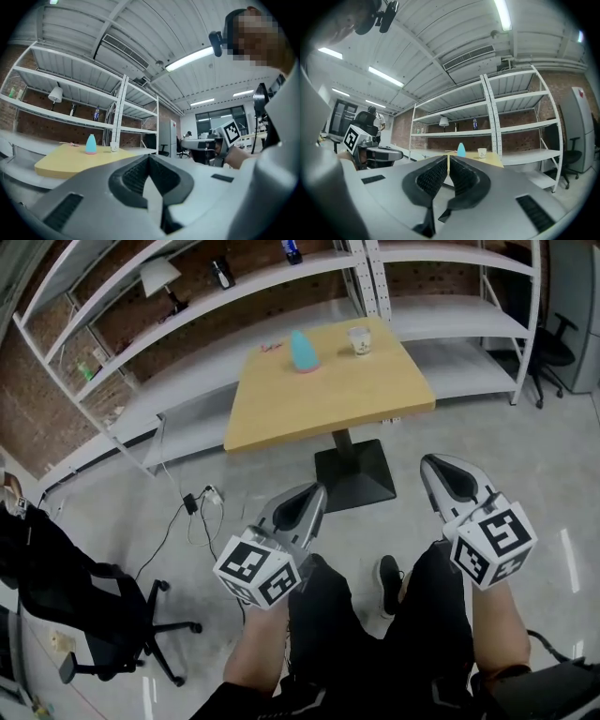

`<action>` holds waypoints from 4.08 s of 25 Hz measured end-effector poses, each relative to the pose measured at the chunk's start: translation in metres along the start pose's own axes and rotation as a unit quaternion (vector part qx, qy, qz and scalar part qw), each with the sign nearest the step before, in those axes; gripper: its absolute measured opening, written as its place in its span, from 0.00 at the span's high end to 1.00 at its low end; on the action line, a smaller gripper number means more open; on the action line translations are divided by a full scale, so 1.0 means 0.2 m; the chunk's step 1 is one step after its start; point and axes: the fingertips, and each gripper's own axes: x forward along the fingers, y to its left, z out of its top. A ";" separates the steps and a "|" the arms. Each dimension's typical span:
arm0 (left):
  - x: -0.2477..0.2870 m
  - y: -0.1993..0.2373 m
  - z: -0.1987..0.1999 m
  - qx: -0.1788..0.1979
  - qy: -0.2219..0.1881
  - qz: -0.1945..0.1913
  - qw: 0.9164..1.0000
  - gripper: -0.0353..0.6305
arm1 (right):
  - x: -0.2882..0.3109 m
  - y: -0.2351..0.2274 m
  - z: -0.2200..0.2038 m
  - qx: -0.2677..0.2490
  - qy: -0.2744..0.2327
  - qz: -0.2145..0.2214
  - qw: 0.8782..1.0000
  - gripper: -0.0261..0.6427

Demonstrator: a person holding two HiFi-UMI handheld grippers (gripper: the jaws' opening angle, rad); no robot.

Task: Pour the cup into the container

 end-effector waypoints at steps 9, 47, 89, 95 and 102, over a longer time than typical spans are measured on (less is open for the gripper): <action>0.29 0.55 0.05 -0.008 -0.009 -0.008 1.000 0.95 | 0.55 -0.19 -0.02 -0.007 0.012 -0.023 1.000 0.96; 1.33 2.01 0.06 -0.038 0.009 -0.019 0.999 0.95 | 2.14 -1.10 -0.20 0.023 0.084 -0.142 0.986 0.51; 1.36 2.06 0.08 -0.029 0.040 -0.022 0.999 0.95 | 2.47 -1.18 -0.26 0.004 0.163 -0.089 0.983 0.51; 1.37 2.06 0.07 -0.030 0.043 -0.030 0.998 0.95 | 2.52 -1.04 -0.10 -0.014 0.135 -0.051 0.989 0.52; 1.38 2.11 0.13 -0.031 0.039 -0.028 0.998 0.95 | 2.57 -0.92 0.01 -0.037 0.127 -0.018 0.991 0.53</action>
